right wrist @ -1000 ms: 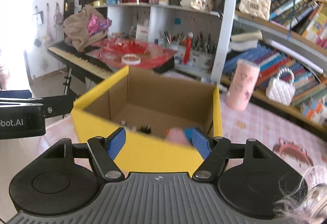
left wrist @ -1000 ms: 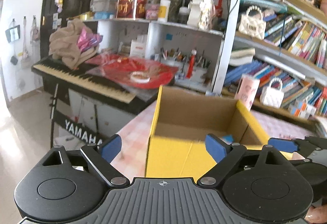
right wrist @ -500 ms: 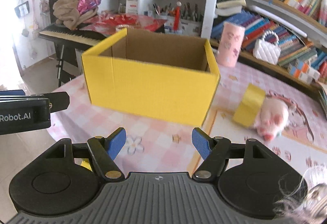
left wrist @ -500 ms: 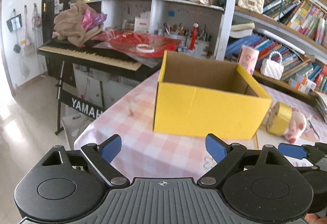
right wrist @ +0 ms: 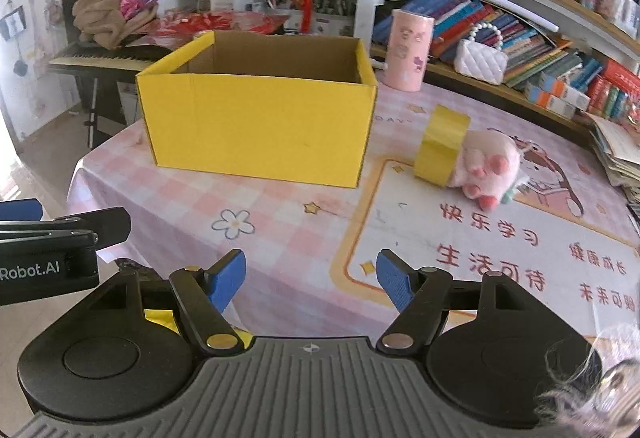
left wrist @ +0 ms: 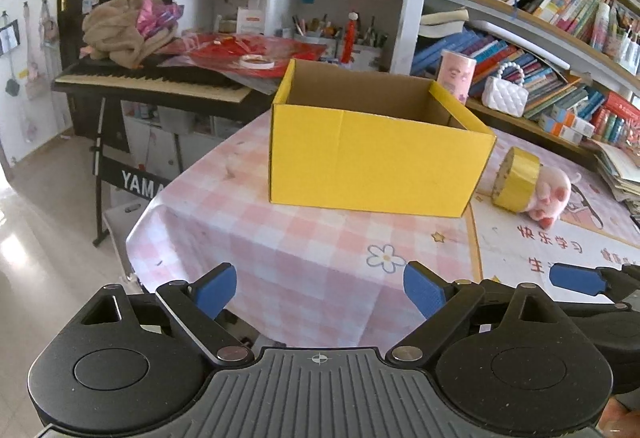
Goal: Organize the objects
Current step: 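Withdraw both open tools from the box toward the pink pig and tape roll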
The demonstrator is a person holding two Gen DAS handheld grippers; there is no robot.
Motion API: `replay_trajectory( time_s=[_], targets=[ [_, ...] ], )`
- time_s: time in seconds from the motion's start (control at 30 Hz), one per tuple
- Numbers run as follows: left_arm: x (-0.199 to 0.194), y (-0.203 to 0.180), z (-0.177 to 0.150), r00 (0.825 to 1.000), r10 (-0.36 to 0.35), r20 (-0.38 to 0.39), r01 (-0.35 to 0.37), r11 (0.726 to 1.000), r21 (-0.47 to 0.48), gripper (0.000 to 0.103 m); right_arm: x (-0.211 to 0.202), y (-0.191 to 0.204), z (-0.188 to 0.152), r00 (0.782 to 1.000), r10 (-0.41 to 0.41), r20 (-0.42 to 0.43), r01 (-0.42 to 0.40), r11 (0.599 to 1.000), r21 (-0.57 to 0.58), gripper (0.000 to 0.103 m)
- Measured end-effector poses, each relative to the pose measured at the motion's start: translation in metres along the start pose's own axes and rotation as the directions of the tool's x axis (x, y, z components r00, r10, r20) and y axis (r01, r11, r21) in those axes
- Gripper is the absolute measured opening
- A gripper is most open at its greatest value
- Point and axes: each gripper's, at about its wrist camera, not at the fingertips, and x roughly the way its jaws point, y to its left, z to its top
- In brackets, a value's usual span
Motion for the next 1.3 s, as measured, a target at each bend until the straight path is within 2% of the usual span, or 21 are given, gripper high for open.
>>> replay_trajectory(
  time_s=[0.3, 0.57, 0.97, 1.3],
  targets=[
    [-0.004, -0.011, -0.008, 0.999, -0.048, -0.018, 0.048, 0.998, 0.026, 0.093, -0.014, -0.013, -0.015, 0.999, -0.054, -0.002, 0.054, 0.998, 0.039, 0.071],
    [0.0, -0.031, -0.013, 0.992, -0.12, -0.043, 0.123, 0.991, 0.06, 0.093, -0.029, -0.032, -0.03, 0.991, -0.129, -0.017, 0.13, 0.988, 0.085, 0.072],
    [0.009, -0.079, -0.014, 0.967, -0.244, -0.077, 0.253, 0.957, 0.14, 0.093, -0.047, -0.074, -0.046, 0.965, -0.259, -0.05, 0.264, 0.949, 0.175, 0.073],
    [0.018, -0.11, -0.016, 0.95, -0.291, -0.111, 0.307, 0.936, 0.175, 0.093, -0.052, -0.102, -0.055, 0.948, -0.307, -0.08, 0.317, 0.924, 0.212, 0.073]
  ],
)
